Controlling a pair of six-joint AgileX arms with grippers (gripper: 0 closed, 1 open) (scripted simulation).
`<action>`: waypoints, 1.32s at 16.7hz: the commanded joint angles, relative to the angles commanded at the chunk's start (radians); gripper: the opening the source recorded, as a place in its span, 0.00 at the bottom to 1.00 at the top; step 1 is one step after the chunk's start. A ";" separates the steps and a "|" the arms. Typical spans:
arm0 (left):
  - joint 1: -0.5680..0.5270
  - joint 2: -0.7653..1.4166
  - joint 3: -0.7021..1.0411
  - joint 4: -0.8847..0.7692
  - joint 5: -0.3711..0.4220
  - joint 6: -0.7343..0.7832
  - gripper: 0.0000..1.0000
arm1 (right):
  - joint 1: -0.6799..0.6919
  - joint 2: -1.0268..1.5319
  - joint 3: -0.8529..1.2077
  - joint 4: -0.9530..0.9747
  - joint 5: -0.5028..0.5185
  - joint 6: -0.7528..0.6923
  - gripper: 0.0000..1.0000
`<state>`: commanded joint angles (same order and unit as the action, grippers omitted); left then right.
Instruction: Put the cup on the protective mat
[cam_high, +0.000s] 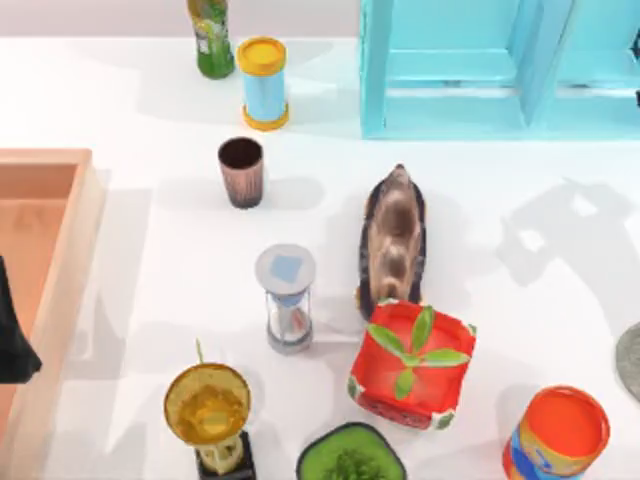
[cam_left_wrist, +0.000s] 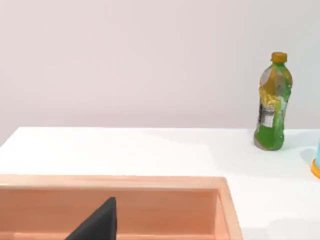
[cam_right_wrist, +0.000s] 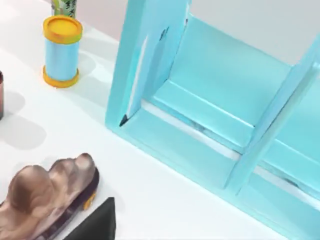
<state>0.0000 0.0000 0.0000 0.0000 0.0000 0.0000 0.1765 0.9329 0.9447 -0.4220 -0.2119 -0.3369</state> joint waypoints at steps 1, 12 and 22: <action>0.000 0.000 0.000 0.000 0.000 0.000 1.00 | 0.019 0.103 0.104 -0.046 -0.023 -0.036 1.00; 0.000 0.000 0.000 0.000 0.000 0.000 1.00 | 0.222 1.222 1.225 -0.543 -0.271 -0.429 1.00; 0.000 0.000 0.000 0.000 0.000 0.000 1.00 | 0.308 1.728 1.721 -0.761 -0.378 -0.600 1.00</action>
<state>0.0000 0.0000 0.0000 0.0000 0.0000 0.0000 0.4846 2.6611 2.6661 -1.1835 -0.5901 -0.9366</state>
